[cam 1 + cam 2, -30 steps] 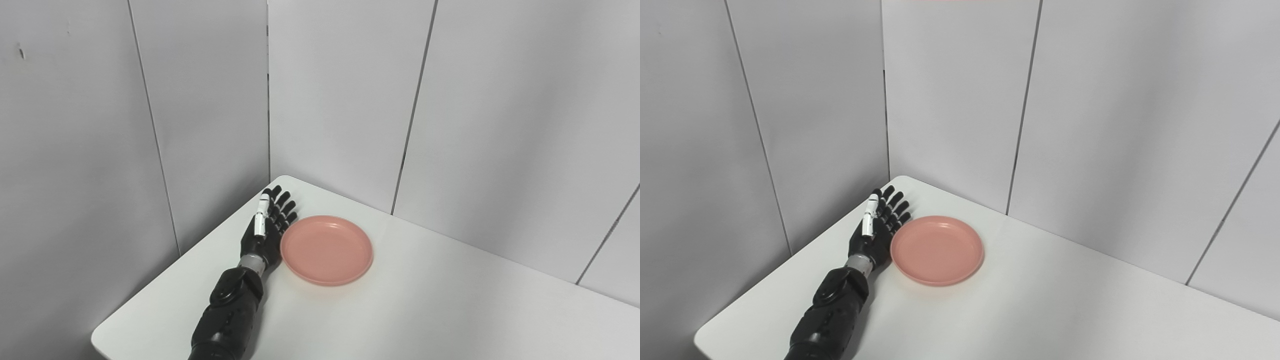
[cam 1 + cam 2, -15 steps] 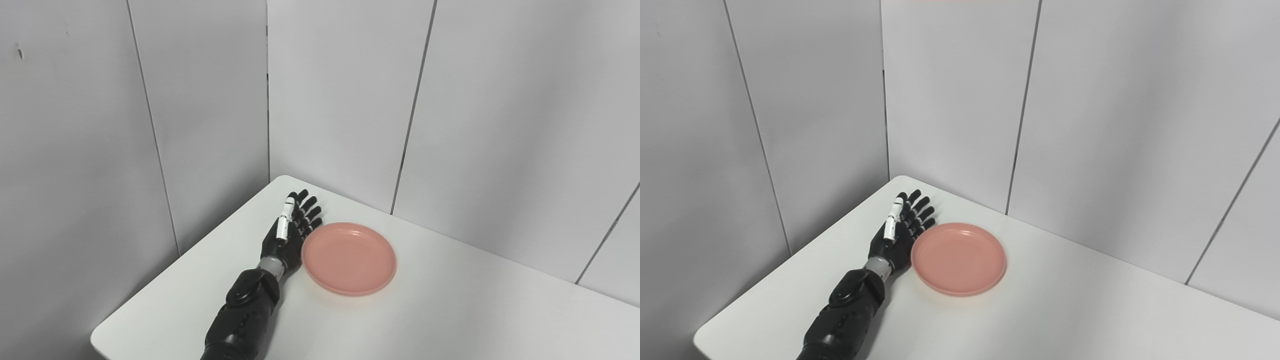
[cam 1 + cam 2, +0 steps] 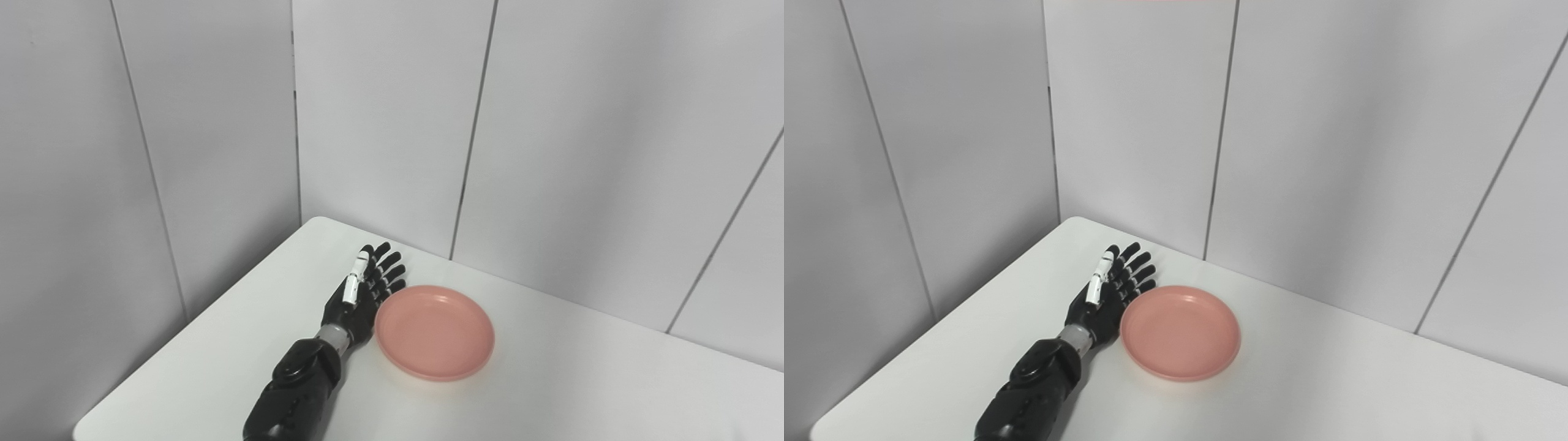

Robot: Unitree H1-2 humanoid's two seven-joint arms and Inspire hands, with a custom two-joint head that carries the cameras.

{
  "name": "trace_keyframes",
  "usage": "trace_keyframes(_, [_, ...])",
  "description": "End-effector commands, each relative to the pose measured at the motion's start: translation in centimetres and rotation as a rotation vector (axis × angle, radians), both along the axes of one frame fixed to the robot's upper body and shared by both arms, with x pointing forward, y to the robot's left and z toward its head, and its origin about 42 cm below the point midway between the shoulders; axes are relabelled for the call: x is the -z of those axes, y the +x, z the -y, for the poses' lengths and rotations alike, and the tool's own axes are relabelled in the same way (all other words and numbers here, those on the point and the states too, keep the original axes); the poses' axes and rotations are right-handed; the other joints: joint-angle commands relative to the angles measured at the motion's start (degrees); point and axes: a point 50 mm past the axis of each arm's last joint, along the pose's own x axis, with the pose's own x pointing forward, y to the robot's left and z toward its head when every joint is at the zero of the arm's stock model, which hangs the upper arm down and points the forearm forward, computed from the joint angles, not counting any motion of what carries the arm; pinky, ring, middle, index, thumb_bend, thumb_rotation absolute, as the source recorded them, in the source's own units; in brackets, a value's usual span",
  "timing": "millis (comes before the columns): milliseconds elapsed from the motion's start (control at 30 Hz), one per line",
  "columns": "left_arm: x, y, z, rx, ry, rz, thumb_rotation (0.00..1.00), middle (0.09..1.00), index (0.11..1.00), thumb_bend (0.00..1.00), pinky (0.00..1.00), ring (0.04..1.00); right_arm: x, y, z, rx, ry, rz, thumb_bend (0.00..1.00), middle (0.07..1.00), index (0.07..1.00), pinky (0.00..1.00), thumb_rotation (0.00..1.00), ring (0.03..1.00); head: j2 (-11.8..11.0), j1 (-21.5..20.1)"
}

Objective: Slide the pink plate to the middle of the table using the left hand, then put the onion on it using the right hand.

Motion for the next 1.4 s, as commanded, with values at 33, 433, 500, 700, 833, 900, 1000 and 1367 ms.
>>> trace_keyframes(33, [2.2, -0.9, 1.7, 0.061, -0.012, -0.107, 1.0, 0.96, 0.959, 0.43, 0.93, 0.945, -0.1, -0.4, -0.8, -0.007, 0.019, 0.027, 0.25, 1.0, 1.0, 1.0, 1.0, 1.0, 0.3, -1.0])
trace_keyframes(433, [2.1, -1.1, 4.9, 0.143, -0.017, -0.113, 1.0, 0.968, 0.955, 0.45, 0.95, 0.96, -0.5, -0.8, -1.5, -0.026, 0.037, 0.037, 0.07, 1.0, 1.0, 1.0, 1.0, 1.0, 2.9, -6.5])
trace_keyframes(500, [2.0, -1.3, 5.4, 0.151, -0.016, -0.111, 1.0, 0.965, 0.952, 0.45, 0.95, 0.958, -0.6, -0.9, -1.7, -0.025, 0.038, 0.037, 0.07, 1.0, 1.0, 1.0, 1.0, 1.0, 3.4, -7.6])
trace_keyframes(700, [1.6, -1.9, 6.4, 0.187, -0.019, -0.107, 1.0, 0.973, 0.96, 0.45, 0.96, 0.964, -1.2, -1.5, -2.4, -0.023, 0.009, 0.054, 0.04, 1.0, 1.0, 1.0, 1.0, 1.0, 5.2, -11.6])
trace_keyframes(833, [1.3, -2.1, 7.1, 0.203, -0.022, -0.113, 1.0, 0.974, 0.963, 0.44, 0.96, 0.964, -1.4, -1.8, -2.7, -0.019, 0.002, 0.053, 0.05, 1.0, 0.999, 1.0, 1.0, 0.996, 6.2, -14.1])
trace_keyframes(900, [1.2, -2.1, 7.6, 0.198, -0.018, -0.119, 1.0, 0.968, 0.954, 0.44, 0.95, 0.956, -1.4, -1.9, -2.9, -0.018, 0.005, 0.051, 0.08, 1.0, 0.998, 1.0, 1.0, 0.993, 6.6, -15.0])
trace_keyframes(1000, [0.8, -2.3, 8.6, 0.186, -0.025, -0.128, 1.0, 0.963, 0.951, 0.44, 0.94, 0.951, -1.2, -1.9, -3.1, -0.016, 0.002, 0.046, 0.1, 0.999, 0.997, 1.0, 1.0, 0.988, 7.8, -16.8])
trace_keyframes(1367, [-0.2, -2.6, 10.8, 0.225, -0.029, -0.122, 1.0, 0.974, 0.961, 0.44, 0.96, 0.964, -1.0, -1.7, -4.1, -0.017, -0.003, 0.034, 0.18, 0.985, 0.987, 1.0, 1.0, 0.972, 11.0, -23.4])
